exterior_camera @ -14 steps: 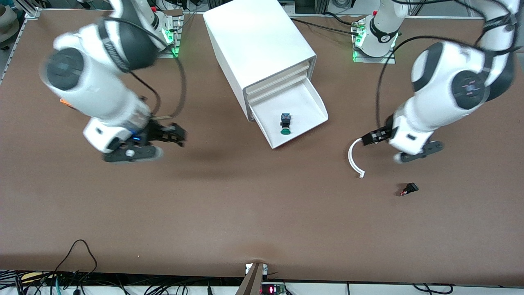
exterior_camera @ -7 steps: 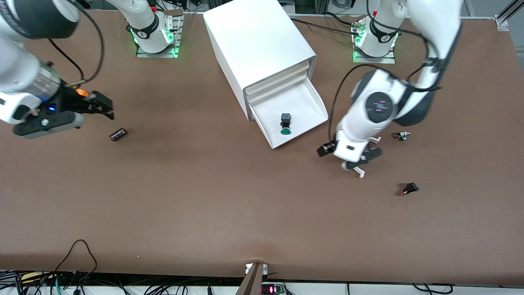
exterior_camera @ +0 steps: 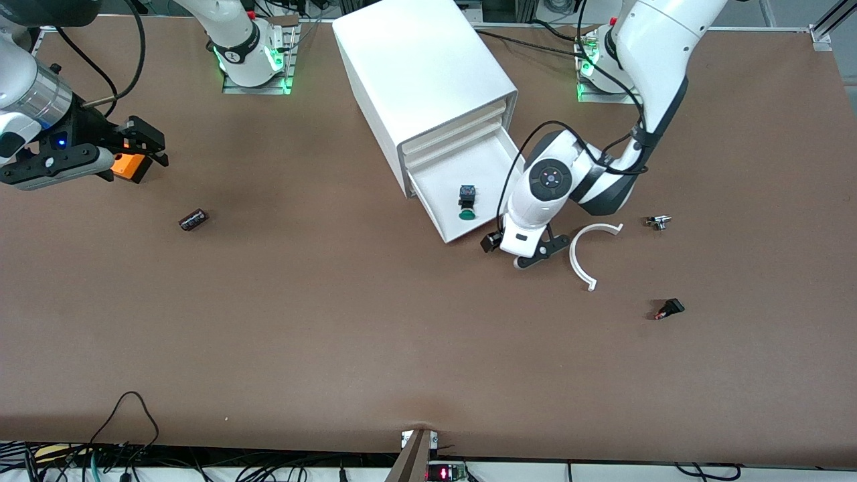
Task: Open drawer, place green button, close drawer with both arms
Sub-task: 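Push the drawer closed into the cabinet with the left gripper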
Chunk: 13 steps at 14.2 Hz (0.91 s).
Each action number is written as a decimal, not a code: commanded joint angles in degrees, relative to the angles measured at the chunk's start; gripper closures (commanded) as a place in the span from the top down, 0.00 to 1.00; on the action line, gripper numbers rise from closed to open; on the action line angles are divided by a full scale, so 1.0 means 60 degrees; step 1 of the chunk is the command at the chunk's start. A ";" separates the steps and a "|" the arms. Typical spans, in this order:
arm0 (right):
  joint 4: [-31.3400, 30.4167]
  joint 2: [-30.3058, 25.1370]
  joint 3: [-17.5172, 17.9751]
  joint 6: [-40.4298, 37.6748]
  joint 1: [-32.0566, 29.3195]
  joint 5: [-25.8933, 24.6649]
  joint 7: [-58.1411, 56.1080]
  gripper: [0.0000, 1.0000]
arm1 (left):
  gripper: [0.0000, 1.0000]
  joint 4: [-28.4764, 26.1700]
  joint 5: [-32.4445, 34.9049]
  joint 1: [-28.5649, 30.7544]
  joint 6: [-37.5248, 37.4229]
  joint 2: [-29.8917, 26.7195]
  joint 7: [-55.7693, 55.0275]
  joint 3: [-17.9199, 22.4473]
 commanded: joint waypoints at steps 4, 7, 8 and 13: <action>0.0396 0.0476 0.0014 0.0140 0.0025 -0.0318 -0.0110 1.00 | 1.00 -0.0195 0.0138 -0.0553 -0.0001 0.0023 -0.1036 -0.0477; 0.0485 0.0551 0.0014 0.0169 0.0025 -0.0333 -0.0096 1.00 | 1.00 -0.0268 0.0036 -0.0523 -0.0001 0.0141 -0.0992 -0.1122; 0.0615 0.0565 0.0014 0.0126 0.0039 -0.0362 -0.0082 1.00 | 1.00 -0.0268 -0.0154 -0.0523 -0.0001 0.0141 -0.0978 -0.1313; 0.0748 0.0624 0.0000 -0.0109 0.0025 -0.0377 -0.0096 1.00 | 1.00 -0.0268 -0.0711 -0.0523 0.0013 0.0375 -0.0905 -0.2090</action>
